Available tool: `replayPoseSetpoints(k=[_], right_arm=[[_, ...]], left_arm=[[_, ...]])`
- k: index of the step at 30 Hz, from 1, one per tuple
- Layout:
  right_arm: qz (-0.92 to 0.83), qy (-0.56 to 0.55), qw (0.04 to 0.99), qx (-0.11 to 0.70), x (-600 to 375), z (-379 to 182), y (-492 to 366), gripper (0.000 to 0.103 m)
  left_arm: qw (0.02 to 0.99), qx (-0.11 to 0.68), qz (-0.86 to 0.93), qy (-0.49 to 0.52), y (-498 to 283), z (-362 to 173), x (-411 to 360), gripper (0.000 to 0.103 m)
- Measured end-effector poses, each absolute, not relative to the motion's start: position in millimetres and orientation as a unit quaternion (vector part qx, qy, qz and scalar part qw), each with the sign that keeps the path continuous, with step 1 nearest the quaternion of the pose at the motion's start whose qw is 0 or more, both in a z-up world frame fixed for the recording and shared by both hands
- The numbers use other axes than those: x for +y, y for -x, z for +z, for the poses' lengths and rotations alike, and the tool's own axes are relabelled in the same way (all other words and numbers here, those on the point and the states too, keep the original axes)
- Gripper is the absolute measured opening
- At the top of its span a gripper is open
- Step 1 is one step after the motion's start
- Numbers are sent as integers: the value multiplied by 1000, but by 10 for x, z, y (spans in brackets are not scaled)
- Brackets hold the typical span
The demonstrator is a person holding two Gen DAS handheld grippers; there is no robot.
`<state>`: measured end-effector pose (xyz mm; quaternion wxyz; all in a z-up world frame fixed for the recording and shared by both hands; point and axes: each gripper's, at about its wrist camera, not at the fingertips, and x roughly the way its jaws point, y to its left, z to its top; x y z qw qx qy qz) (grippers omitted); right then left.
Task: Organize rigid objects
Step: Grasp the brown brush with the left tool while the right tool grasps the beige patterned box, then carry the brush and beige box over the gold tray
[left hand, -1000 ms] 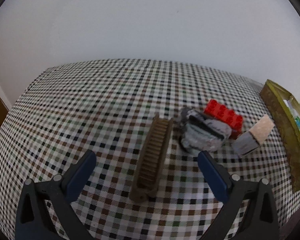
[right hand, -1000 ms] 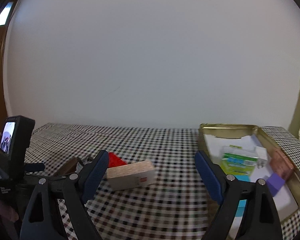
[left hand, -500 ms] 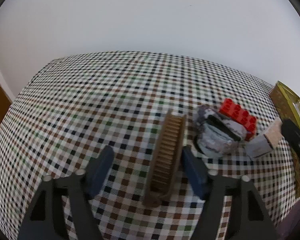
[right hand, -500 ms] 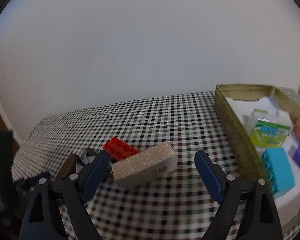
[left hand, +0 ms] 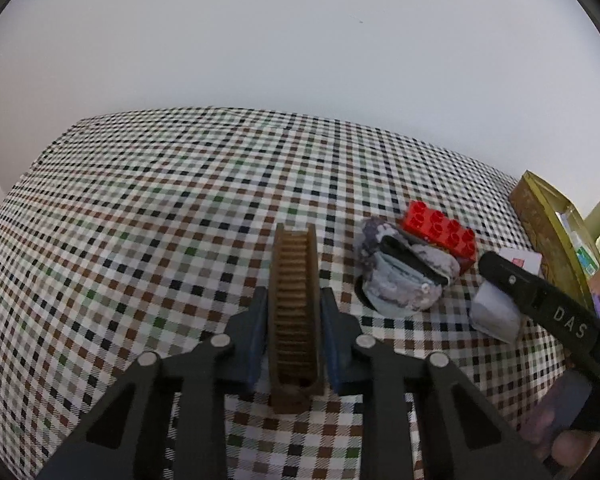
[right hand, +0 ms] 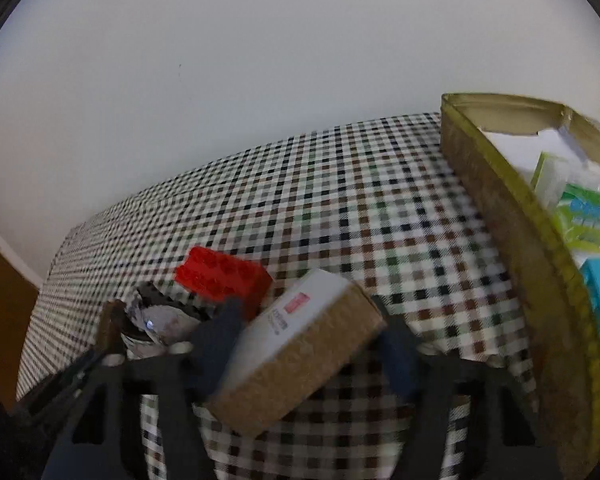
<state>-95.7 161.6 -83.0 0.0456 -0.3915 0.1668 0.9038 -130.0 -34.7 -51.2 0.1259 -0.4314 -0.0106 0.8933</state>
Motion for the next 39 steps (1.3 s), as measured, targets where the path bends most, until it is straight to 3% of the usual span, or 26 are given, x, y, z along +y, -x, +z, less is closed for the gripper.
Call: replayPoseSetpoints(k=[6, 14, 17, 28, 32, 39], right_arm=[[902, 403, -14, 151, 1741, -801, 832, 48], [915, 399, -45, 41, 1684, -758, 665, 43], [911, 408, -50, 27, 1645, -798, 733, 34], [904, 422, -56, -25, 1378, -876, 756, 34], [909, 411, -49, -37, 1351, -833, 716, 28], [945, 322, -60, 8, 1494, -554, 513, 28]], left_arm=[[125, -11, 893, 431, 1275, -490, -353, 24], [117, -17, 895, 430, 1315, -501, -399, 24], [117, -23, 896, 428, 1314, -493, -427, 24], [116, -34, 895, 430, 1299, -497, -427, 24], [110, -45, 903, 413, 1251, -451, -462, 24], [107, -26, 935, 338, 1073, -244, -403, 23]])
